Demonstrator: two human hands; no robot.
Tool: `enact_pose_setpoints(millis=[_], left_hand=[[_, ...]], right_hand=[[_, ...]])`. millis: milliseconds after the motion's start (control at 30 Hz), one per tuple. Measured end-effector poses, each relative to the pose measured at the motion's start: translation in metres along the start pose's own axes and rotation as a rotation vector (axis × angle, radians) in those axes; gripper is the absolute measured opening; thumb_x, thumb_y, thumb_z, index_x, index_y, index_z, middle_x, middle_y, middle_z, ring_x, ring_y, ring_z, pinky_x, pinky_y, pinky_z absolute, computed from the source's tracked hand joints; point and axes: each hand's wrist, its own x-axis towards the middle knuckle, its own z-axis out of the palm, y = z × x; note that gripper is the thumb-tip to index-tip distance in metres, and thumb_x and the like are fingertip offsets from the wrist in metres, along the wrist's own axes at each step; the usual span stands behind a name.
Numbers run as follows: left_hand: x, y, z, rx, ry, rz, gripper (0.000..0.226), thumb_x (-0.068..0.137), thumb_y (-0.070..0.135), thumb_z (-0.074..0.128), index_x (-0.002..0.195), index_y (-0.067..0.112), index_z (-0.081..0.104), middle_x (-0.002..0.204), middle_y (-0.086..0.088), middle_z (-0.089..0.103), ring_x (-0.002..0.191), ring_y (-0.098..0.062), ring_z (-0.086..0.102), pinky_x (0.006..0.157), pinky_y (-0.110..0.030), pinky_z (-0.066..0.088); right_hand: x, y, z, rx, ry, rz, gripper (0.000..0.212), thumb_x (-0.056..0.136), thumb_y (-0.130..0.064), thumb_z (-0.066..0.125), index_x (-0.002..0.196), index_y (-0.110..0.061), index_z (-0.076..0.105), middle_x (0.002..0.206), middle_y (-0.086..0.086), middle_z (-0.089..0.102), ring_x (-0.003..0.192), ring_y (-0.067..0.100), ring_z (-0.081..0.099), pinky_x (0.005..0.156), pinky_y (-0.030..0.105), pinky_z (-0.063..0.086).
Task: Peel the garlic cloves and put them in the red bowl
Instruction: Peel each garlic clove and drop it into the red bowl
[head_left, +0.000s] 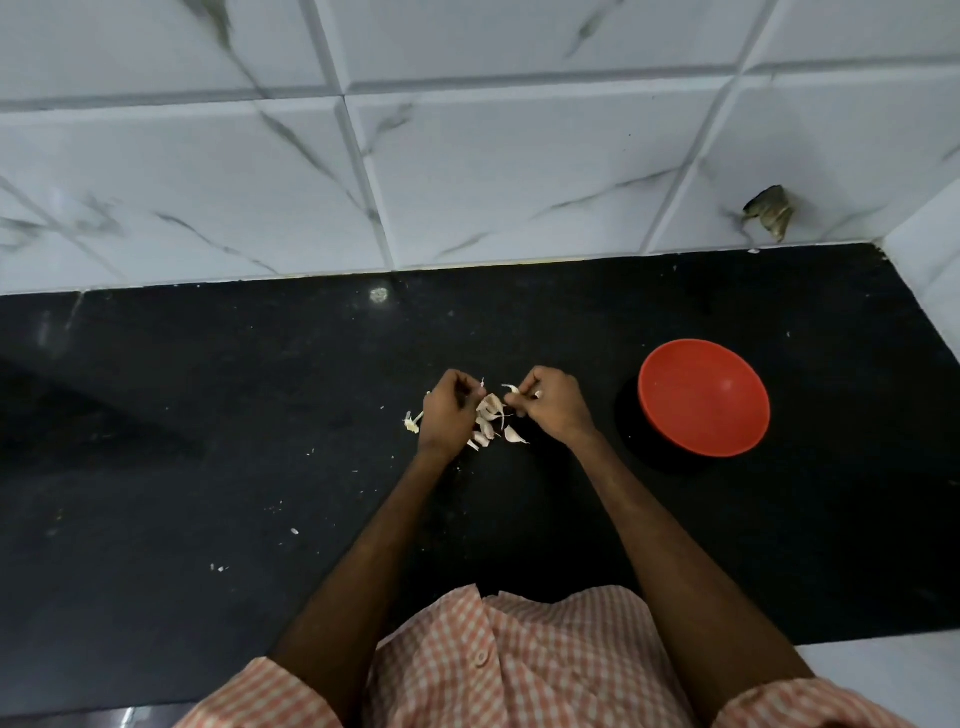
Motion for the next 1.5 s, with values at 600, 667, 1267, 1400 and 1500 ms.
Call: enact_pose_setpoints(millis=[600, 667, 1267, 1400, 1500], left_hand=[[0.001, -0.012, -0.012, 0.172, -0.008, 0.018, 0.010, 0.095, 0.009, 0.064, 0.104, 0.015, 0.063, 0.102, 0.004, 0.068, 0.093, -0.011, 0.065, 0.083, -0.032, 0.055], [-0.002, -0.008, -0.010, 0.113, -0.062, 0.029, 0.011, 0.096, 0.013, 0.066, 0.107, 0.011, 0.064, 0.099, 0.004, 0.068, 0.088, -0.007, 0.065, 0.080, -0.022, 0.053], [-0.015, 0.014, 0.001, -0.377, -0.104, -0.076, 0.015, 0.094, 0.007, 0.070, 0.089, 0.000, 0.057, 0.071, -0.009, 0.068, 0.054, -0.018, 0.065, 0.041, -0.028, 0.050], [-0.016, 0.021, 0.002, -0.462, -0.124, -0.178, 0.015, 0.097, 0.007, 0.065, 0.102, -0.005, 0.057, 0.075, -0.014, 0.068, 0.057, -0.016, 0.067, 0.039, -0.029, 0.052], [-0.013, 0.022, 0.002, -0.431, -0.108, -0.135, 0.014, 0.094, 0.005, 0.069, 0.099, -0.004, 0.060, 0.079, -0.013, 0.068, 0.063, -0.016, 0.068, 0.047, -0.028, 0.055]], right_hand=[[-0.002, -0.010, 0.026, -0.325, 0.013, -0.107, 0.020, 0.097, -0.030, 0.065, 0.112, -0.016, 0.070, 0.103, 0.006, 0.074, 0.095, 0.024, 0.069, 0.081, 0.037, 0.055], [-0.005, -0.010, 0.025, -0.014, 0.056, -0.075, 0.016, 0.093, -0.023, 0.072, 0.104, -0.013, 0.075, 0.096, 0.000, 0.075, 0.085, 0.012, 0.069, 0.081, 0.033, 0.056], [-0.024, -0.017, 0.012, 0.529, -0.046, -0.040, 0.016, 0.096, -0.003, 0.064, 0.106, -0.004, 0.076, 0.095, 0.003, 0.076, 0.082, 0.002, 0.069, 0.073, 0.017, 0.053], [-0.025, -0.018, 0.012, 0.573, -0.057, -0.019, 0.019, 0.097, -0.004, 0.062, 0.112, -0.003, 0.075, 0.098, 0.006, 0.077, 0.086, 0.008, 0.072, 0.075, 0.023, 0.056], [-0.026, -0.018, 0.011, 0.652, -0.074, 0.077, 0.022, 0.101, -0.003, 0.056, 0.117, -0.004, 0.071, 0.065, -0.014, 0.068, 0.051, -0.003, 0.058, 0.047, 0.010, 0.042]])
